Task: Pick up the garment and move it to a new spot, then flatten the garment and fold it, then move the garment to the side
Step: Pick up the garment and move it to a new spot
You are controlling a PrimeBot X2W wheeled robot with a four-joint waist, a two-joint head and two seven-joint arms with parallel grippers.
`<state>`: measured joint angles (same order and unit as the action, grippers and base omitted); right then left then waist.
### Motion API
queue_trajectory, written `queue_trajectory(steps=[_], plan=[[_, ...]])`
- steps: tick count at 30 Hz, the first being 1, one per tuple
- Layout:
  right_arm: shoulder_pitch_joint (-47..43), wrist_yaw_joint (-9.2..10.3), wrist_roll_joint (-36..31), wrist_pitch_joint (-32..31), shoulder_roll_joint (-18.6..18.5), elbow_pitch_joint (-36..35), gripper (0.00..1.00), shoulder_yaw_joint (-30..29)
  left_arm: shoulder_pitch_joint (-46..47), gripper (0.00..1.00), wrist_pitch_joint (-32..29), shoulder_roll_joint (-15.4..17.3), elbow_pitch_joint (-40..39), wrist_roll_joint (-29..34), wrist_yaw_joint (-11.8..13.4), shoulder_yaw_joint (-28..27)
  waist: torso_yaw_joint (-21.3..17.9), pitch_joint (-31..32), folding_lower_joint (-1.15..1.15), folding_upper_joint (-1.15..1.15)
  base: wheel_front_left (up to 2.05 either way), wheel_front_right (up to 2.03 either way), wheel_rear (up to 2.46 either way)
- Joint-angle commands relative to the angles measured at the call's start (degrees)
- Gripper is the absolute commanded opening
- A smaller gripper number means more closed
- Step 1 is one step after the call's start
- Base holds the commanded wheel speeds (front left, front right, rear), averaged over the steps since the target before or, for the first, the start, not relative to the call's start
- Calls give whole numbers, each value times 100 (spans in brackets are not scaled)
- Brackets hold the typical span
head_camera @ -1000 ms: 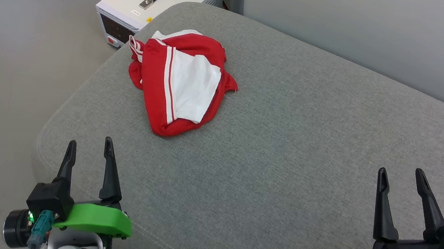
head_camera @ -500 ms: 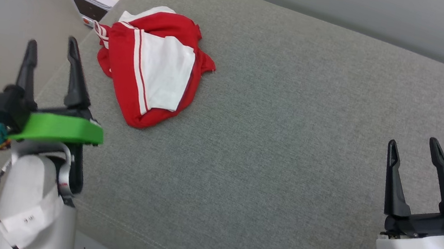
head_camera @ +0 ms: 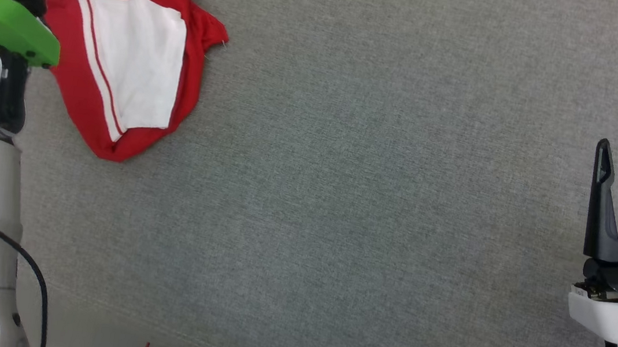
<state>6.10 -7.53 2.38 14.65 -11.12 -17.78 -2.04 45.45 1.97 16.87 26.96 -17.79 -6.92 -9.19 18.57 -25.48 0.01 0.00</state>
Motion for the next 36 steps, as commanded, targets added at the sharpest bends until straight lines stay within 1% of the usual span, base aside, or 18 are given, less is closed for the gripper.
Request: queue_trajectory(steps=[1,4,8,10,13,14,18,20,25,27,31,36], plan=[[98,4,45,35,-25,-50,100,-10,203,100,-241,92,122,-196,-43,56,-385,-513,-1,0,0,0,0],[165,4,61,35,-70,-88,100,-9,449,100,-1066,294,448,-621,-53,273,-448,-644,-1,0,0,0,0],[258,4,72,35,-122,-129,100,-16,632,100,-2409,599,728,-1290,-55,726,-545,-807,-1,0,0,0,0],[303,4,68,35,-137,-145,100,-25,665,100,-2965,751,793,-1528,-55,906,-597,-885,-1,0,0,0,0],[342,4,66,35,-158,-160,100,-48,639,100,-3755,1004,909,-1661,-56,1191,-661,-975,-1,0,0,0,0],[367,4,85,35,-168,-159,100,-72,626,100,-4203,1131,1019,-1755,-56,1303,-733,-1064,-1,0,0,0,0],[384,4,113,35,-154,-131,100,-67,539,100,-4564,1110,1184,-1879,-56,1413,-806,-1124,-1,0,0,0,0],[393,4,129,35,-133,-114,100,-60,469,100,-4640,1084,1275,-1852,-56,1521,-834,-1127,-1,0,0,0,0],[365,4,161,35,-76,-41,100,-27,372,100,-4603,1016,1443,-1818,-57,1748,-878,-1012,-1,0,0,0,0],[350,4,170,35,-45,-26,100,-24,376,0,-4551,1088,1457,-1758,-57,1875,-887,-930,-1,0,0,0,0],[298,4,191,35,35,24,100,-46,468,0,-4323,1245,1340,-1827,-57,1999,-877,-706,-1,0,0,0,0],[217,4,221,35,207,114,100,-38,582,0,-3833,1607,977,-1781,-57,2392,-868,-258,-1,0,0,0,0]])
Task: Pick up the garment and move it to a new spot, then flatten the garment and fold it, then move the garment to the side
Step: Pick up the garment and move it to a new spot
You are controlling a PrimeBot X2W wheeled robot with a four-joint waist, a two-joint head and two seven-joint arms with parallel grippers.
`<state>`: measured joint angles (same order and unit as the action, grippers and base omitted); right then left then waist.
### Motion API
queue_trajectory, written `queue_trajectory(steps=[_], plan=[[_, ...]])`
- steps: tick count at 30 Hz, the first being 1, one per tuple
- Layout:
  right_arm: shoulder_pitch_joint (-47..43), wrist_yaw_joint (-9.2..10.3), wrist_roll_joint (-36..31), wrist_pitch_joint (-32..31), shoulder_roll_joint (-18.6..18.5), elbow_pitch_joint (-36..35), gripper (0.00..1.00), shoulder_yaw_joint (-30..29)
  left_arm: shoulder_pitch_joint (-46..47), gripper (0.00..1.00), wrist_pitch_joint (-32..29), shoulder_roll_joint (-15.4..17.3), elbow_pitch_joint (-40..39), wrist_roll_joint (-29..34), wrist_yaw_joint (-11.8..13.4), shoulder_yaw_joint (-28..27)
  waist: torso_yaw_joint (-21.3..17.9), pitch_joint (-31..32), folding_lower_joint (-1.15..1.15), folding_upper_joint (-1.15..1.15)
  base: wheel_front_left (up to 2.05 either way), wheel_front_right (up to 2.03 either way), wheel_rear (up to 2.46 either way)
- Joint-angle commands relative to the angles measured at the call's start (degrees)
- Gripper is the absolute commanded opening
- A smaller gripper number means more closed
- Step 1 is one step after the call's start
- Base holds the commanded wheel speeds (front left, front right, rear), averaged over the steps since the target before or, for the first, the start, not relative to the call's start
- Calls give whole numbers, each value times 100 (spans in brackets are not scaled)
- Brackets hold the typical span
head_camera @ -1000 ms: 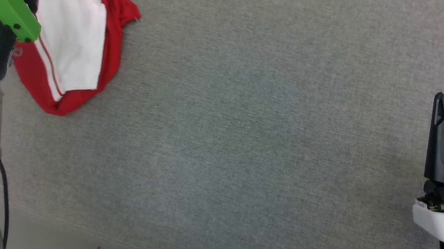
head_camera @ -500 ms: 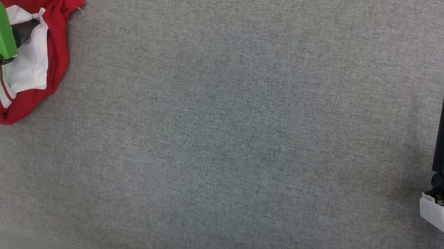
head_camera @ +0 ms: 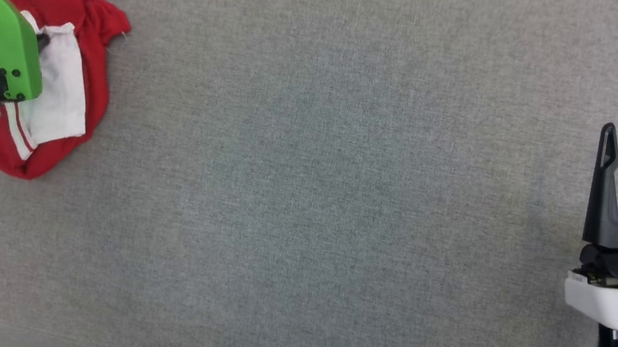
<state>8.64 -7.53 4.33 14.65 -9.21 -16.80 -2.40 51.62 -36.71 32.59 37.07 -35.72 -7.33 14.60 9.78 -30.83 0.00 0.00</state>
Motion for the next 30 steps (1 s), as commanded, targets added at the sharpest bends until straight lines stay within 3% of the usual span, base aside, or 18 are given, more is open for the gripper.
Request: queue_trajectory(steps=[1,9,15,22,30], plan=[[-60,4,26,35,51,37,100,1,-15,0,86,81,-119,-5,-15,98,13,371,0,0,0,0,0],[-317,4,48,35,342,194,100,11,316,0,341,506,-1236,-181,-15,1165,-37,1122,0,0,0,0,0],[-530,4,63,35,504,284,100,6,679,0,311,555,-2054,-317,-15,2051,-270,1544,0,0,0,0,0],[-548,4,82,35,602,338,100,5,1166,0,353,250,-2611,-405,-15,3051,-853,1757,0,0,0,0,0],[-546,4,222,35,631,416,100,-45,1661,0,626,-481,-2738,-619,-15,4515,-1566,1819,0,0,0,0,0]])
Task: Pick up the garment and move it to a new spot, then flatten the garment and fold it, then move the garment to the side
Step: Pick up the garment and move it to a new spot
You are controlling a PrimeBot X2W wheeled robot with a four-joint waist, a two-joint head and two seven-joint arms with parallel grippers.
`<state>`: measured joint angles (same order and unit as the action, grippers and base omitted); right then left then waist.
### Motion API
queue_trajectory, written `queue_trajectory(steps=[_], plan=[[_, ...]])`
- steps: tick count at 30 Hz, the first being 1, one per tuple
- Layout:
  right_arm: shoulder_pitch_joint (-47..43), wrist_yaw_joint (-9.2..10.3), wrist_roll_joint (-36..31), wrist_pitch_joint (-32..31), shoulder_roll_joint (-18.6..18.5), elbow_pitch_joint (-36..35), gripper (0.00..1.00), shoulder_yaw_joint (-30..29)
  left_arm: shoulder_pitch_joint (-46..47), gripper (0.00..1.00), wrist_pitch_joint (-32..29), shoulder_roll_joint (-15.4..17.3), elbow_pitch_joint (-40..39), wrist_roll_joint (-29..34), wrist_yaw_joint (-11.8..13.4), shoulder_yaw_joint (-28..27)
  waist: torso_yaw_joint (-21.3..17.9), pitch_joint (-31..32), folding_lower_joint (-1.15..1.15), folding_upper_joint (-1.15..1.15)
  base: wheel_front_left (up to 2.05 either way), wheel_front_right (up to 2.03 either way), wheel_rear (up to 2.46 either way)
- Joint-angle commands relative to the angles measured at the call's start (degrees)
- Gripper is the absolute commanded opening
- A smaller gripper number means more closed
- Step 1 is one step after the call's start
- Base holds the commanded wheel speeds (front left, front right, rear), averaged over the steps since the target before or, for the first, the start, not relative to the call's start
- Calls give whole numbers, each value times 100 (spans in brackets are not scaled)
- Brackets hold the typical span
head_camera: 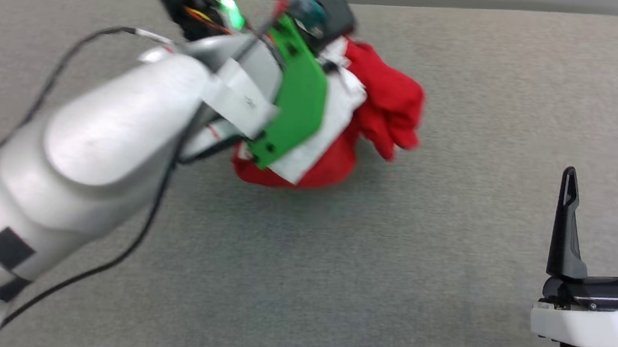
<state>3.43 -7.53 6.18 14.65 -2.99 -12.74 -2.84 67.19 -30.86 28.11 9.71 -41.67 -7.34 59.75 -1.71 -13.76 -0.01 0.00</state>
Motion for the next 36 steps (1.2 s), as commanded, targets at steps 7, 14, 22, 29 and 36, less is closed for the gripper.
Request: queue_trajectory(steps=[7,14,22,29,36], plan=[[-44,4,158,35,10,37,100,-29,374,0,460,-656,243,-395,-14,1204,-778,124,1,0,0,0,0],[-36,4,177,35,11,46,100,-38,-360,0,277,-748,536,-338,-14,1357,-777,34,1,0,0,0,0],[9,4,174,35,11,51,100,-38,-1125,0,440,-33,1318,-265,-14,1359,-715,-24,1,0,0,0,0],[-96,4,99,35,11,96,100,-52,-1308,0,792,270,2047,-232,-14,1360,-571,29,1,0,0,0,0],[-142,4,67,35,11,151,100,-23,-1420,100,2046,-8,2567,-383,143,1050,-389,252,1,0,0,0,0]])
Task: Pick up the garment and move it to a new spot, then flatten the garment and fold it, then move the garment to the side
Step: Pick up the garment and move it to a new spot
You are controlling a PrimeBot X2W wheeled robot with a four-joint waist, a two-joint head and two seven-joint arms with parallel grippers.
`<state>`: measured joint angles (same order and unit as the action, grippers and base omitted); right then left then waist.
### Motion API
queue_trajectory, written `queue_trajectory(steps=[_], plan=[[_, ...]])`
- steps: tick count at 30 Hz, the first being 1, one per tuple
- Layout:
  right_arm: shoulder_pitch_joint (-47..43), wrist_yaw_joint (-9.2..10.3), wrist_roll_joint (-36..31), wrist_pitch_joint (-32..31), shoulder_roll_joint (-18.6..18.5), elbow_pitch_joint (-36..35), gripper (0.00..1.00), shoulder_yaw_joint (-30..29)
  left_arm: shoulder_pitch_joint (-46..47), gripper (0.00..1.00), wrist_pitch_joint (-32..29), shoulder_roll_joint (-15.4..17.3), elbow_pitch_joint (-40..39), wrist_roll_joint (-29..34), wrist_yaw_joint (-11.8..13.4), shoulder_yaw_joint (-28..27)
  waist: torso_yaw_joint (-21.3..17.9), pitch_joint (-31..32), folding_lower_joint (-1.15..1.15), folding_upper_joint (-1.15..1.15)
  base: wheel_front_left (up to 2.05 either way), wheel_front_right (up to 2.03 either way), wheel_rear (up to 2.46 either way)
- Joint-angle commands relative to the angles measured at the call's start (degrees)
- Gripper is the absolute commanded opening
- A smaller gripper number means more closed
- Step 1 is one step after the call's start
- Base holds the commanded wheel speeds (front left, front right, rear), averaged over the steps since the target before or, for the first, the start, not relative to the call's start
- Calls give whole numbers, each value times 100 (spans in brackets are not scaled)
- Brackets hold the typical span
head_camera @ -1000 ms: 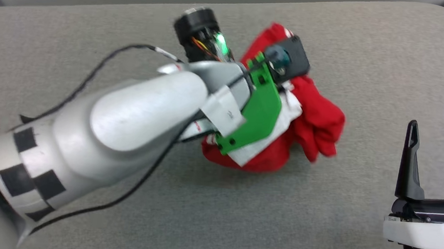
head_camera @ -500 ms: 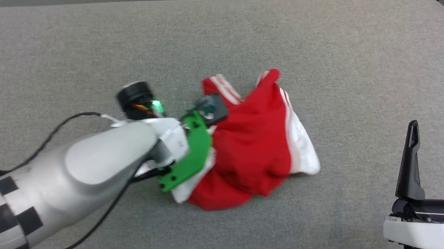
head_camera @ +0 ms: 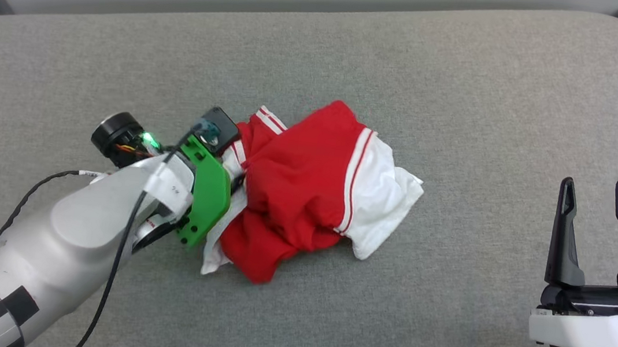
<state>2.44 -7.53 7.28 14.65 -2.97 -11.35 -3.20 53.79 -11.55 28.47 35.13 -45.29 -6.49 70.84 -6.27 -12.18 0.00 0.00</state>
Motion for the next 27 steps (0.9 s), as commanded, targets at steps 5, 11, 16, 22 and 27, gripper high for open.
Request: queue_trajectory(steps=[5,11,16,22,27], plan=[[-132,4,-64,35,9,52,100,-9,-314,100,1573,-112,2,-158,644,-688,161,281,0,0,0,0,0],[-304,4,-86,35,9,93,100,-83,-866,100,2569,13,-191,-26,1565,-1163,311,550,0,0,0,0,0],[-440,4,-104,35,9,144,100,-93,-1705,100,2651,107,-1118,425,2379,-2002,422,720,0,0,0,0,0],[-565,4,-165,35,9,213,100,-65,-3174,100,2653,-78,-2277,1467,2987,-3289,544,886,0,0,0,0,0],[-651,4,-199,35,9,283,100,-11,-4219,100,2654,-468,-2890,2166,3037,-4264,576,1018,0,0,0,0,0]])
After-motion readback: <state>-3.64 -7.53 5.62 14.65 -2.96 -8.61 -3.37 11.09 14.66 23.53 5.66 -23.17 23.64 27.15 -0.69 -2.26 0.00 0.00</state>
